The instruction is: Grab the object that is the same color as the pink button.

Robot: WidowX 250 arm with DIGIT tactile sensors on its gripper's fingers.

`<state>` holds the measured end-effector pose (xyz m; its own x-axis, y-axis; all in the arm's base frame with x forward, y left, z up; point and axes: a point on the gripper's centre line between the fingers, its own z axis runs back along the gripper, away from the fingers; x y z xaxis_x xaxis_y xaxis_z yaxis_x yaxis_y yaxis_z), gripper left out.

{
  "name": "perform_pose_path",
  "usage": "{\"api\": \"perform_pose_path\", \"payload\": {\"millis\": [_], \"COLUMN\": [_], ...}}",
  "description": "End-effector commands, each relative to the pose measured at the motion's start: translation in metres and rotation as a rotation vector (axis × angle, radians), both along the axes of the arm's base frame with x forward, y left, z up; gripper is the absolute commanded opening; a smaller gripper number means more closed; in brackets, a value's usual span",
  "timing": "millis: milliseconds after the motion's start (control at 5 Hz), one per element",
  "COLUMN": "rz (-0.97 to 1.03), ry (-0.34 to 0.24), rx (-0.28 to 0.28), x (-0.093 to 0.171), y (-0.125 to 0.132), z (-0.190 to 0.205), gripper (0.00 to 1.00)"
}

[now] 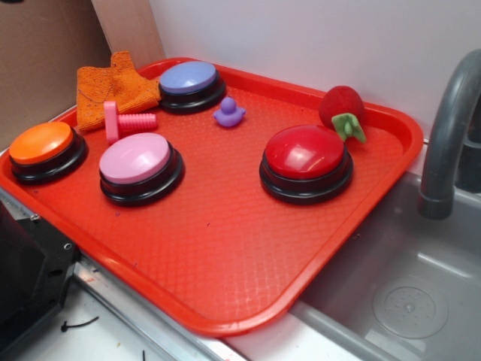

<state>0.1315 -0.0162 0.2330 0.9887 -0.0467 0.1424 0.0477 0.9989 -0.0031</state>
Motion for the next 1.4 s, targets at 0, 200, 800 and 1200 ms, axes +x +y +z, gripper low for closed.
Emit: {"api": "perform_pose_path", "payload": {"millis": [0, 200, 800, 1200], "rz": [-0.128, -0.184, -0.236, -0.371], "ry": [-0.122, -0.089, -0.011, 0.01], "rx": [0.022, 0.036, 0.075, -0.058], "x": [0.038, 0.066, 0.107, 0.119], "y": [0.031, 0.049, 0.093, 0.109], "z": [-0.02, -0.046, -0.131, -0.179], "gripper": [1.0, 1.0, 1.0, 1.0]}}
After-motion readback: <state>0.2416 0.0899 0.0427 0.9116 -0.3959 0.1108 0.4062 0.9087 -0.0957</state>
